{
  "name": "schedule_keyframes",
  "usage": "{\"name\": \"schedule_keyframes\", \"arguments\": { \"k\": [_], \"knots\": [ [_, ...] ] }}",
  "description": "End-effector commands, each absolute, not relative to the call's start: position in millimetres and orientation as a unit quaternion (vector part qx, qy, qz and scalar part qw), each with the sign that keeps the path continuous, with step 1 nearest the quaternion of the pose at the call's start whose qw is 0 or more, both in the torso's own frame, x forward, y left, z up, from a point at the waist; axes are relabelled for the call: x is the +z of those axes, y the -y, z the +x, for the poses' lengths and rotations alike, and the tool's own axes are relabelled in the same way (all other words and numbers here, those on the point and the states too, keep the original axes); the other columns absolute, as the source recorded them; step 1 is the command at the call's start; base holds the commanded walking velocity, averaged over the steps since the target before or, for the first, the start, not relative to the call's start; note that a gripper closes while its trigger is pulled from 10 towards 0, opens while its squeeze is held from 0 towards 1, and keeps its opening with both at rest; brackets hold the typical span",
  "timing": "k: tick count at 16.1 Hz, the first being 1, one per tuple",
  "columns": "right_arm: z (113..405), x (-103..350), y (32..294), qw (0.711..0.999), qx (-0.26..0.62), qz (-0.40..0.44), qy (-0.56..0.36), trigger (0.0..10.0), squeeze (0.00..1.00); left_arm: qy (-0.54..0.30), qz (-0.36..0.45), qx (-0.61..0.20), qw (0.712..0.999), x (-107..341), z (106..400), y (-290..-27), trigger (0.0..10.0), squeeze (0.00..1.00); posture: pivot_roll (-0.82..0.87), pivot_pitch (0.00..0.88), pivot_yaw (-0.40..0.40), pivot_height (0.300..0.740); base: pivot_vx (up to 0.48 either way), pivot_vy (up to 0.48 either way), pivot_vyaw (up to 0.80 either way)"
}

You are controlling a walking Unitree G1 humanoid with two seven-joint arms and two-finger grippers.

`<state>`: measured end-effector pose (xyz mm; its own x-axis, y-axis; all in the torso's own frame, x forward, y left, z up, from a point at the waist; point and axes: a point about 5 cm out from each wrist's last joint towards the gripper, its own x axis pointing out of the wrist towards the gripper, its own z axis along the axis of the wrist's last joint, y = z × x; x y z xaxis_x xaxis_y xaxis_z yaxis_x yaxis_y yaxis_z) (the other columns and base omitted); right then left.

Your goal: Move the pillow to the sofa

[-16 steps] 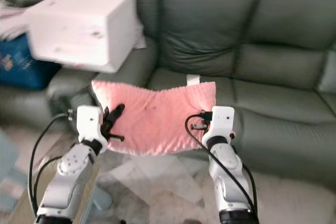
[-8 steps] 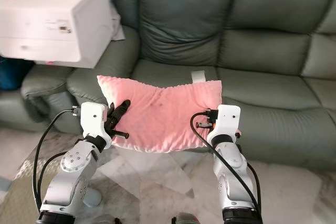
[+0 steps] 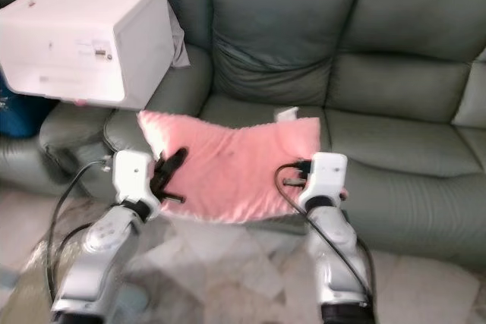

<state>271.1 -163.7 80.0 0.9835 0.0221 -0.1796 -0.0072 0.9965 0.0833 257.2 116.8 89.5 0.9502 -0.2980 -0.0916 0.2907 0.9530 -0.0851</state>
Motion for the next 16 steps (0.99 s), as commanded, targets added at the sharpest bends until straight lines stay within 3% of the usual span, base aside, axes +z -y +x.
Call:
{"name": "schedule_keyframes", "arguments": {
  "k": [1,12,16],
  "knots": [
    [271.3,83.8,167.9,0.996,0.001,0.037,-0.083,10.0,0.0,-0.032,-0.04,-0.169,0.984,99.0,258.7,-107.5,10.0,0.0,-0.05,0.0,-0.006,0.74,0.315,0.0,0.0],
    [267.4,81.6,167.1,0.996,-0.002,0.032,-0.085,10.0,0.0,-0.041,-0.041,-0.174,0.983,94.9,255.9,-107.3,10.0,0.0,-0.05,0.0,-0.004,0.74,0.309,0.0,-0.04],
    [268.9,82.3,166.7,0.996,-0.003,0.035,-0.084,10.0,0.0,-0.042,-0.037,-0.174,0.983,93.6,255.7,-107.8,10.0,0.0,-0.05,0.0,-0.006,0.74,0.301,0.0,-0.71]
  ]
}}
